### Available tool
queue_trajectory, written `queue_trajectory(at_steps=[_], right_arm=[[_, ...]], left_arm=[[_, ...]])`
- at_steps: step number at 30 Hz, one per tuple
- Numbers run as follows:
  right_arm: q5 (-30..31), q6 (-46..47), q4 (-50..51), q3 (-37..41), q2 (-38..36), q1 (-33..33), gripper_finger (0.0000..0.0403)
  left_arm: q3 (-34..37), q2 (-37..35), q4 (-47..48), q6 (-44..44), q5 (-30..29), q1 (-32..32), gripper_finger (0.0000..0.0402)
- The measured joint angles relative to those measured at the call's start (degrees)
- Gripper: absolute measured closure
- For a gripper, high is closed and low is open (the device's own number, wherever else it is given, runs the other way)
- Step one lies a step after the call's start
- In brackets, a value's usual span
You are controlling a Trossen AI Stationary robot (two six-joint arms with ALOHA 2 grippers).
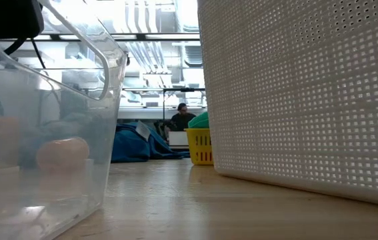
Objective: Pick & place medical supplies in basket/bin
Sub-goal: Put the white pill bottle into the transparent bin, then put the right orange pill bottle into the transparent bin
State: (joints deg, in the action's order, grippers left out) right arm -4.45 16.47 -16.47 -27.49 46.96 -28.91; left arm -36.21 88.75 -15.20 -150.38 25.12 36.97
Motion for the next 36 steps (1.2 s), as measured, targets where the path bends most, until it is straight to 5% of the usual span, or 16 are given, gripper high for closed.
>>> queue_trajectory(at_steps=[8, 25, 36], right_arm=[[0.00, 0.00, 0.00, 0.00, 0.00, 0.01, 0.0078], [0.00, 0.00, 0.00, 0.00, 0.00, 0.02, 0.0078], [0.00, 0.00, 0.00, 0.00, -0.02, 0.00, 0.0078]], left_arm=[[-0.88, -1.95, -2.50, 1.06, -0.20, 0.02, 0.0135], [-11.91, -17.50, 36.92, 11.03, -17.30, 0.04, 0.0135], [-12.31, -20.76, 43.82, 15.20, -31.47, -3.52, 0.0135]])
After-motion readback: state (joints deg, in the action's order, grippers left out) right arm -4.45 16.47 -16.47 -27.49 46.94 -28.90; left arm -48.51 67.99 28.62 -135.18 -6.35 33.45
